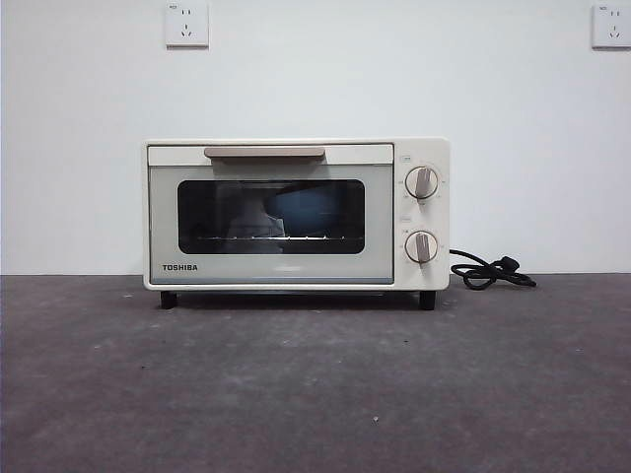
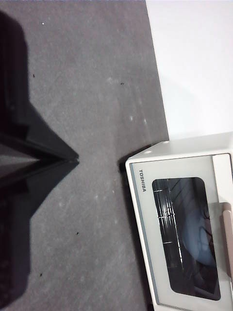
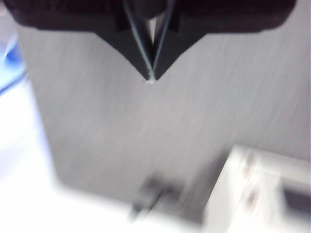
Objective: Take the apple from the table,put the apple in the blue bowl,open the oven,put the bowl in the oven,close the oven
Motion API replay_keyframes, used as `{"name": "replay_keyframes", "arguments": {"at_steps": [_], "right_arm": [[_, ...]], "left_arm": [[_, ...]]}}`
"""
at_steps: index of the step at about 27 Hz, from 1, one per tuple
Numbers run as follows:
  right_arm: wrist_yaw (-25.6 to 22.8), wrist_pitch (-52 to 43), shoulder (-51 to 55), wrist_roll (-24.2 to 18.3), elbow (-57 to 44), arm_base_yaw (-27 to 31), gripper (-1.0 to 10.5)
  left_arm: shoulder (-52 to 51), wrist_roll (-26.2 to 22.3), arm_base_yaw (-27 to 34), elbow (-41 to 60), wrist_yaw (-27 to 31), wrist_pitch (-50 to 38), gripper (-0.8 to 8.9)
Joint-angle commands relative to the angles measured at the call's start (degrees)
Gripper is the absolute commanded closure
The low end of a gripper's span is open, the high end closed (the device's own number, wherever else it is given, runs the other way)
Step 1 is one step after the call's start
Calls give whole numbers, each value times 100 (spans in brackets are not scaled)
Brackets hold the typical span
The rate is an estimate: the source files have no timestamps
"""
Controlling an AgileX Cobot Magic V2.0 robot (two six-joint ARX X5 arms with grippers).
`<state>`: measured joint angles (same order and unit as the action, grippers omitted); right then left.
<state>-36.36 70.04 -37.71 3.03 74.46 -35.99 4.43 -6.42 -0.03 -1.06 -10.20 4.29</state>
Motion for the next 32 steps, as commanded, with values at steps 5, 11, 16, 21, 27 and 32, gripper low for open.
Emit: {"name": "replay_keyframes", "arguments": {"at_steps": [5, 11, 16, 21, 27, 32], "right_arm": [[2503, -4286, 1832, -455, -3241, 2164, 946], [3532, -5606, 2402, -446, -5184, 3327, 946], [3630, -5987, 2669, -459, -6199, 3773, 946], [3727, -6028, 3163, -455, -6802, 3880, 946], [3716, -6035, 3716, -442, -7187, 3858, 946], [3679, -6098, 3729, -297, -7366, 3851, 946]], "left_arm": [[177, -44, 22, 55, -26, -46, 817], [326, -44, 22, 55, -26, -46, 817], [470, -46, 22, 55, -26, -46, 817], [612, -46, 22, 55, -26, -46, 817], [804, -46, 22, 55, -26, -48, 817], [968, -46, 22, 55, -26, -52, 817]]}}
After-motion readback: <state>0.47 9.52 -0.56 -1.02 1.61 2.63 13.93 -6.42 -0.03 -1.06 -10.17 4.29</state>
